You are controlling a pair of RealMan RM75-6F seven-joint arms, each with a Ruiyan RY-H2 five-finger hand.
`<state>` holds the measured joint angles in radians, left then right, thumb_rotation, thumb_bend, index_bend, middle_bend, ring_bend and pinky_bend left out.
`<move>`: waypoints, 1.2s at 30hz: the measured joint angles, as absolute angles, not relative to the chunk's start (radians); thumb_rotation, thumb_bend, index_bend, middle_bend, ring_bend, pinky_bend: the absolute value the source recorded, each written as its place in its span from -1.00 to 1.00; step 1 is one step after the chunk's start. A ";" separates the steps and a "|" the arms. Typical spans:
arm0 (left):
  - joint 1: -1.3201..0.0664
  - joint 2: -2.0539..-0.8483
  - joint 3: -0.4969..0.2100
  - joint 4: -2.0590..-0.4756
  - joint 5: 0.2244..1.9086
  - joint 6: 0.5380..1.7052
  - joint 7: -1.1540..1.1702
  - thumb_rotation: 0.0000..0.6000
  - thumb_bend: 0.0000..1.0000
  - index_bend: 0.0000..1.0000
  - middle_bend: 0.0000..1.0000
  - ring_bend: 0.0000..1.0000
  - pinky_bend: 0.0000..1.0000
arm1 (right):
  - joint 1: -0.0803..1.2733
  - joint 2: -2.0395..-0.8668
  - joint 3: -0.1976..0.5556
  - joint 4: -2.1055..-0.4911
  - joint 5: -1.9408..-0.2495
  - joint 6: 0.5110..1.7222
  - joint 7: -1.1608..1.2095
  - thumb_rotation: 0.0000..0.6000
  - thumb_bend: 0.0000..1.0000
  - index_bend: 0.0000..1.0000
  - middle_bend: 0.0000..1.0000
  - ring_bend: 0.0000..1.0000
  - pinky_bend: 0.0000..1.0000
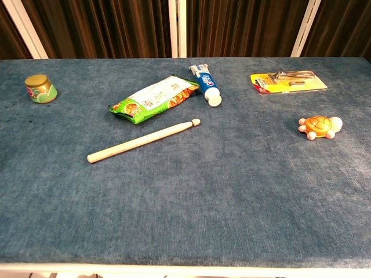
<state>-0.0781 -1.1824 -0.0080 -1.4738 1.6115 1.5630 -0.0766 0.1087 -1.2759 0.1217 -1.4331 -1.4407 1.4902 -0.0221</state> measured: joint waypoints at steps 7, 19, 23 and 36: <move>-0.080 -1.164 -0.002 -1.502 1.597 1.541 -0.052 1.00 -1.00 -0.89 -1.00 -1.00 -1.00 | 0.110 -1.277 0.120 -1.429 -1.440 1.484 -0.020 1.00 -0.70 -1.00 -1.00 -1.00 -1.00; -0.085 -1.154 -0.003 -1.517 1.587 1.525 -0.040 1.00 -1.00 -0.89 -1.00 -1.00 -1.00 | 0.158 -1.263 0.115 -1.467 -1.433 1.388 -0.100 1.00 -0.70 -1.00 -0.74 -1.00 -1.00; -0.094 -1.155 -0.003 -1.517 1.583 1.505 -0.042 1.00 -1.00 -0.89 -1.00 -1.00 -1.00 | 0.205 -1.270 0.121 -1.487 -1.427 1.332 -0.181 1.00 -0.70 -0.97 -0.70 -1.00 -1.00; -0.097 -1.130 0.012 -1.543 1.559 1.463 -0.036 1.00 -1.00 -0.89 -1.00 -1.00 -1.00 | 0.394 -1.417 0.166 -1.399 -1.308 1.095 -0.353 1.00 -0.70 -0.82 -0.65 -1.00 -1.00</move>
<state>-0.0967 -1.1295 0.0125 -1.5430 1.5595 1.4628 -0.0359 0.3938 -1.4169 0.1661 -1.3989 -1.3078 1.0947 -0.3526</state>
